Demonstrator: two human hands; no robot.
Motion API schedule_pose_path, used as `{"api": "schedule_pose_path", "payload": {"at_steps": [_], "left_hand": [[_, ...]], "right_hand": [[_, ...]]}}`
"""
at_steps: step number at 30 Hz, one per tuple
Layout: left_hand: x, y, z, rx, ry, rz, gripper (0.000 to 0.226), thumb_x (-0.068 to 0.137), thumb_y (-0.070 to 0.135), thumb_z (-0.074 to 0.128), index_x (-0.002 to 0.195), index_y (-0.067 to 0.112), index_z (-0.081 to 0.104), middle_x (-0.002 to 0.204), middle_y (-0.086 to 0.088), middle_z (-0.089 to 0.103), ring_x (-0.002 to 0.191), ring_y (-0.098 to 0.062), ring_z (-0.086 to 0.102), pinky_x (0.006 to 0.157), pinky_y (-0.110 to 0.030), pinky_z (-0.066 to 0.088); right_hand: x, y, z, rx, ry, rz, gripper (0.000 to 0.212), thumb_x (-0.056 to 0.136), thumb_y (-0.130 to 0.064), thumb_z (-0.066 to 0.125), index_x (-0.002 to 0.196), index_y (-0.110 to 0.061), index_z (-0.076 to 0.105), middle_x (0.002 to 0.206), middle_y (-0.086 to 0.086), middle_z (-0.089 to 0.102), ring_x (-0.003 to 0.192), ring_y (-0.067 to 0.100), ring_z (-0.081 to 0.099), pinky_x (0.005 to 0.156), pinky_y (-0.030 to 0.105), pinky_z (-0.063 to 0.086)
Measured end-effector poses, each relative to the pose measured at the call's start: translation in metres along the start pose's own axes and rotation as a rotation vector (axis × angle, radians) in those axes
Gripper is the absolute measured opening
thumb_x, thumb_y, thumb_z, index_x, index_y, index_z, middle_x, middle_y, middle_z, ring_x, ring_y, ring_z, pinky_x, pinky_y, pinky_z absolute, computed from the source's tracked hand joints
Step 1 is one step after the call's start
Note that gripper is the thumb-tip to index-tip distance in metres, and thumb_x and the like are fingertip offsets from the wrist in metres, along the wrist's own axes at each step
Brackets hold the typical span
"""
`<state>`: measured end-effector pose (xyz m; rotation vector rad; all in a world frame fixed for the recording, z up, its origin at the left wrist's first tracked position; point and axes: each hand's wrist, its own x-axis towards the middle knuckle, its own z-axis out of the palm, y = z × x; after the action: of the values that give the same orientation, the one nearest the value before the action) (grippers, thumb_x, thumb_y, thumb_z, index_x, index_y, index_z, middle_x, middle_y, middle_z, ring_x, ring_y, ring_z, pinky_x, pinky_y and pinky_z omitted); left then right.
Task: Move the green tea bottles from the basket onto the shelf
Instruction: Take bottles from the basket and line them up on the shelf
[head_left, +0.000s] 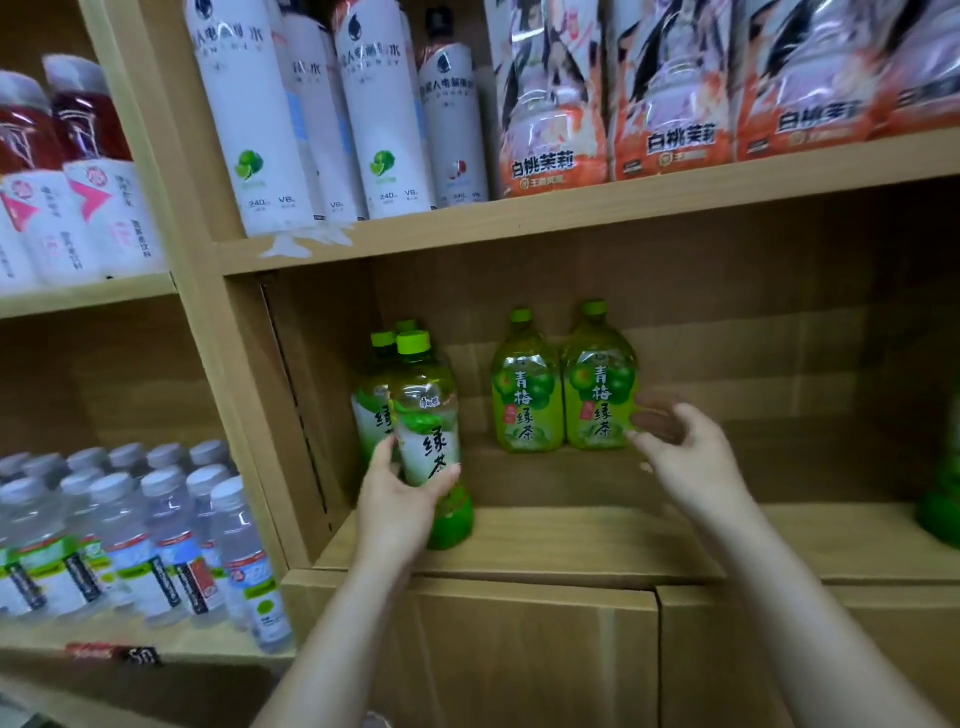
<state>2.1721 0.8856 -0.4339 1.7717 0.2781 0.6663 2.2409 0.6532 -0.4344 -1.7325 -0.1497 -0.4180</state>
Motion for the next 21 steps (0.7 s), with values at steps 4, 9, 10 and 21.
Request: {"api": "schedule_pose_path", "payload": {"at_steps": [4, 9, 10, 21], "left_hand": [[-0.009, 0.008, 0.008, -0.049, -0.171, -0.014, 0.069, 0.078, 0.008, 0.072, 0.139, 0.016, 0.039, 0.123, 0.006, 0.054, 0.103, -0.005, 0.049, 0.090, -0.028, 0.040], [-0.038, 0.014, 0.060, -0.060, -0.312, 0.066, 0.066, 0.072, 0.008, 0.077, 0.130, 0.017, 0.046, 0.119, 0.003, 0.063, 0.095, 0.004, 0.058, 0.084, -0.021, 0.047], [-0.044, 0.017, 0.074, -0.065, -0.346, 0.086, 0.062, 0.072, 0.007, 0.078, 0.124, 0.020, 0.048, 0.110, 0.008, 0.064, 0.087, 0.011, 0.059, 0.077, -0.014, 0.048], [-0.087, 0.039, 0.203, -0.018, -0.467, 0.234, 0.045, 0.068, 0.020, 0.083, 0.089, 0.038, 0.048, 0.090, 0.028, 0.058, 0.085, 0.012, 0.057, 0.082, -0.022, 0.047]], "right_hand": [[-0.023, -0.005, -0.044, -0.061, 0.129, -0.092, 0.031, 0.083, -0.003, 0.064, 0.111, -0.016, 0.063, 0.099, 0.002, 0.069, 0.089, 0.011, 0.064, 0.093, 0.041, 0.052], [-0.038, -0.001, -0.108, -0.235, 0.481, -0.257, 0.037, 0.082, -0.012, 0.065, 0.118, -0.020, 0.058, 0.108, 0.003, 0.063, 0.098, 0.015, 0.060, 0.091, 0.040, 0.051], [-0.038, 0.002, -0.119, -0.271, 0.548, -0.273, 0.040, 0.082, -0.013, 0.066, 0.121, -0.018, 0.056, 0.112, 0.005, 0.060, 0.103, 0.018, 0.058, 0.092, 0.041, 0.050], [-0.018, 0.041, -0.193, -0.480, 0.669, -0.079, 0.070, 0.081, -0.022, 0.071, 0.138, -0.012, 0.033, 0.124, 0.017, 0.053, 0.111, 0.034, 0.054, 0.085, 0.035, 0.043]]}}
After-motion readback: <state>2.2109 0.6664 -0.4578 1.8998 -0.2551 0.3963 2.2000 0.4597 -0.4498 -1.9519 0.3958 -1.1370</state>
